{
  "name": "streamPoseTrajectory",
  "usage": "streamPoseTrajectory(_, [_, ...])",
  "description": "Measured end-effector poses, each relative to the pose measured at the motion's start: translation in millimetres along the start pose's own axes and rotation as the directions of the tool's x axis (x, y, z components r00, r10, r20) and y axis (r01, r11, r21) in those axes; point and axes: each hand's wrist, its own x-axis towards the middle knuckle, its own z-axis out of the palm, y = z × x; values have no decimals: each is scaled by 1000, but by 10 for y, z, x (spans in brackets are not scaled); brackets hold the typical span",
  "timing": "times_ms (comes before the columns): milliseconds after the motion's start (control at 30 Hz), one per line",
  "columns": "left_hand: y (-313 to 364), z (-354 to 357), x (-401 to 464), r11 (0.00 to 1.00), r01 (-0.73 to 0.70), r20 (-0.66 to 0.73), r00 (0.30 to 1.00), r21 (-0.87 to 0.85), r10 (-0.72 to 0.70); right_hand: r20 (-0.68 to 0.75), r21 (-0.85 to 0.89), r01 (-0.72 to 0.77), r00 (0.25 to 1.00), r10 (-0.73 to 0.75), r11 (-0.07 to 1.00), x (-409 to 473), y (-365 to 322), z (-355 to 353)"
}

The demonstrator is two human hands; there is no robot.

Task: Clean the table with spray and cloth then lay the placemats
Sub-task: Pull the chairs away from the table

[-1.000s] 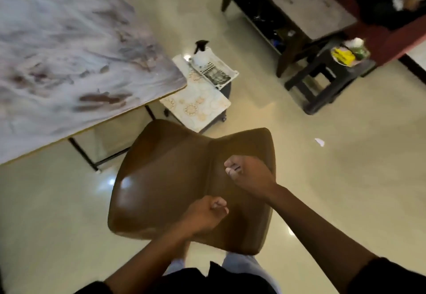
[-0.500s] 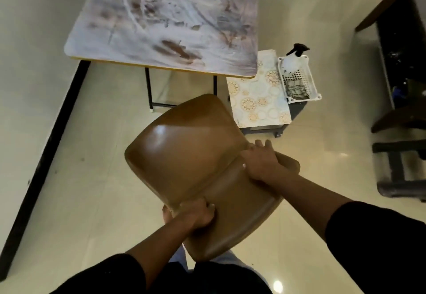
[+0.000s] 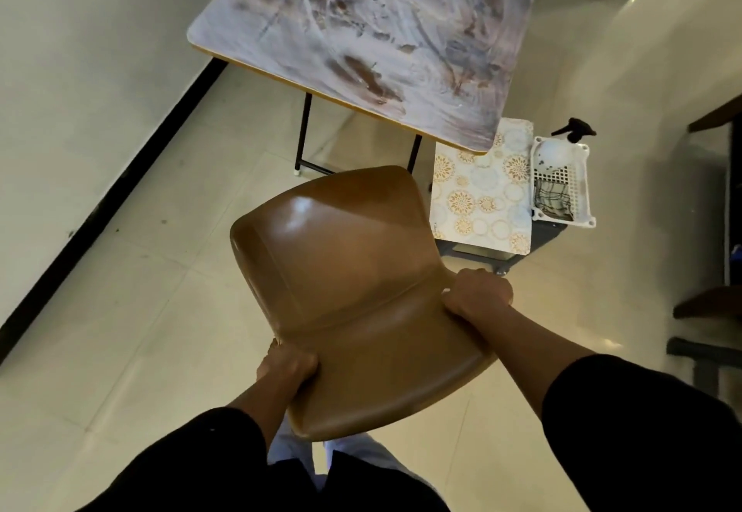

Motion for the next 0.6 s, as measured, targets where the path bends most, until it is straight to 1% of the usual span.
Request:
streamPoseTrajectory(33, [2, 2, -24, 998, 8, -42, 999, 55, -6, -8, 4, -1, 1000, 1, 1000, 12, 7, 5])
streamPoseTrajectory(133, [-27, 34, -15, 997, 7, -88, 996, 71, 0, -58, 42, -5, 998, 7, 999, 37, 43, 43])
streamPoseTrajectory(300, [-76, -40, -111, 992, -42, -105, 993, 119, 55, -120, 155, -9, 992, 28, 988, 54, 60, 56])
streamPoseTrajectory(400, [-111, -126, -121, 983, -66, -100, 991, 170, 84, -135, 181, -13, 990, 38, 983, 22, 30, 42])
streamPoseTrajectory(600, [-123, -572, -54, 974, -123, -138, 979, 193, 151, -150, 273, -50, 984, 94, 961, -53, -174, -70])
